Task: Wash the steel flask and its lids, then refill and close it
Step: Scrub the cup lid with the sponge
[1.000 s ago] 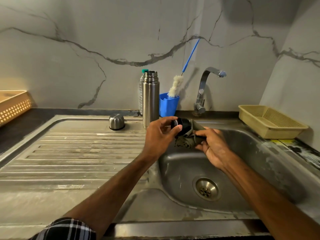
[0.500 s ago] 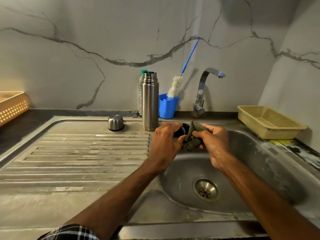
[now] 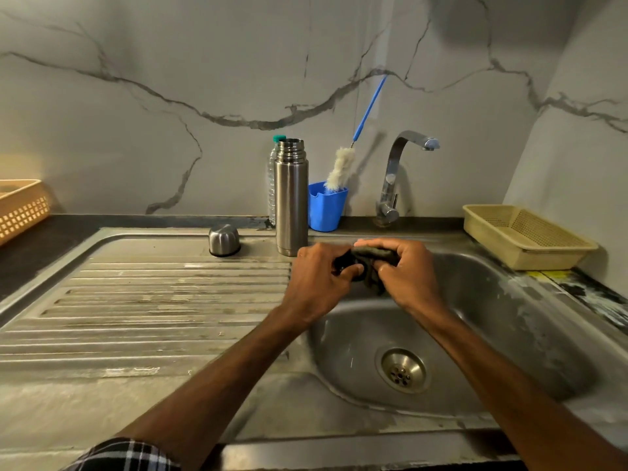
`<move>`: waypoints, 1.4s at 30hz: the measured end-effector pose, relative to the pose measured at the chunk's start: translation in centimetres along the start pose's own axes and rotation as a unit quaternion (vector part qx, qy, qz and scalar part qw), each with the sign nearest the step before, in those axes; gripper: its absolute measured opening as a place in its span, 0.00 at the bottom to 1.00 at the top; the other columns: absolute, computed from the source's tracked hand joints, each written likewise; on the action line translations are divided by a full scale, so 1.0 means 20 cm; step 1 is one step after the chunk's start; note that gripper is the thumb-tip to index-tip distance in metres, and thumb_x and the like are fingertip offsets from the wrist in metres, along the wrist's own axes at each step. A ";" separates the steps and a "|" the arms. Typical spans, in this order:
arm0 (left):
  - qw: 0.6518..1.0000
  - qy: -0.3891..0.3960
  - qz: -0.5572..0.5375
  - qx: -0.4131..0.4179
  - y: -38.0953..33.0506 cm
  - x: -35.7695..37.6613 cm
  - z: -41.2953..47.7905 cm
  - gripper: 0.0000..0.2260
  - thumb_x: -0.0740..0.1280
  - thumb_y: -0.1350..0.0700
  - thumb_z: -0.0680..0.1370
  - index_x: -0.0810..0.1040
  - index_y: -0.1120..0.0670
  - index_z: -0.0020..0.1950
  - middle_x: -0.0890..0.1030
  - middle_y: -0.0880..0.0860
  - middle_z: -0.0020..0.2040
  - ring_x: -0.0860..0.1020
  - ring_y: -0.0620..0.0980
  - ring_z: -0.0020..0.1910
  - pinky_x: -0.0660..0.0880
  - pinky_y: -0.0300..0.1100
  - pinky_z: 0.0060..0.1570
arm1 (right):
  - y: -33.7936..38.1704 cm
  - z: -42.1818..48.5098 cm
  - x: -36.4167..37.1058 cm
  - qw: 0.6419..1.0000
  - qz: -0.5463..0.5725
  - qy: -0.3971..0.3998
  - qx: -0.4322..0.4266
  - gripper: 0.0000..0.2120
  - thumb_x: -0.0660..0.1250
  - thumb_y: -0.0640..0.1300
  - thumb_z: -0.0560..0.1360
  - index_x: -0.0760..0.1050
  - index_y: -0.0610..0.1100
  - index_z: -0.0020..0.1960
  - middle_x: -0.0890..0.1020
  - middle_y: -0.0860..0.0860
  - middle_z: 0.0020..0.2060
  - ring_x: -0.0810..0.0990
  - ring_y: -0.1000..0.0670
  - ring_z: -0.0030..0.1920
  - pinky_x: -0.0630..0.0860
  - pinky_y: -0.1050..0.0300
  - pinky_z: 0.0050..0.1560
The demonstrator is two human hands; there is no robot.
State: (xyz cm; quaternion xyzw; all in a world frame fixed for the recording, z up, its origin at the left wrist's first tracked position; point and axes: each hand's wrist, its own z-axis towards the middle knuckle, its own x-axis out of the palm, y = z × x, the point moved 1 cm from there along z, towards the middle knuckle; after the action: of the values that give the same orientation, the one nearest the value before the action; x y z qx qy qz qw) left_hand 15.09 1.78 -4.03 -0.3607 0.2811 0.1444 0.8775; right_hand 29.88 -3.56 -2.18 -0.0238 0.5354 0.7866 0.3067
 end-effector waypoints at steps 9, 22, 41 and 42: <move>0.994 0.020 -0.097 -0.047 0.02 -0.04 0.03 0.11 0.73 0.57 0.78 0.84 0.49 0.60 0.86 0.47 0.51 0.83 0.40 0.49 0.82 0.42 0.55 | -0.02 0.01 -0.03 0.998 0.049 0.030 -0.006 0.18 0.66 0.28 0.74 0.85 0.47 0.54 0.86 0.54 0.50 0.84 0.59 0.50 0.79 0.68 0.47; 0.834 0.037 -0.489 -0.252 0.03 -0.05 0.00 0.12 0.71 0.58 0.79 0.83 0.59 0.62 0.86 0.56 0.54 0.85 0.51 0.55 0.83 0.41 0.50 | -0.07 0.01 0.01 0.935 0.296 0.041 0.189 0.15 0.59 0.34 0.81 0.79 0.44 0.61 0.84 0.42 0.54 0.84 0.44 0.54 0.83 0.46 0.50; 0.986 -0.037 -0.140 -0.087 0.04 -0.04 0.02 0.08 0.73 0.56 0.78 0.85 0.52 0.57 0.87 0.48 0.49 0.84 0.42 0.47 0.82 0.40 0.52 | -0.03 -0.01 0.05 0.993 -0.051 0.007 -0.111 0.18 0.69 0.36 0.77 0.79 0.46 0.65 0.81 0.55 0.61 0.79 0.58 0.61 0.75 0.66 0.62; 0.989 -0.019 -0.130 -0.072 0.04 -0.05 0.02 0.09 0.73 0.56 0.78 0.85 0.52 0.58 0.87 0.49 0.49 0.84 0.43 0.48 0.82 0.40 0.53 | -0.05 0.01 0.04 0.994 -0.041 0.008 -0.096 0.16 0.69 0.37 0.78 0.80 0.47 0.64 0.82 0.54 0.59 0.80 0.57 0.59 0.76 0.68 0.58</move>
State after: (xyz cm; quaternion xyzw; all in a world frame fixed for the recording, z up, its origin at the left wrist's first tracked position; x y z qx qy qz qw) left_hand 14.16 2.57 -3.61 -0.4541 0.2038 0.0555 0.8655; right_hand 29.73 -2.75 -3.23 -0.0815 0.4583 0.8209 0.3309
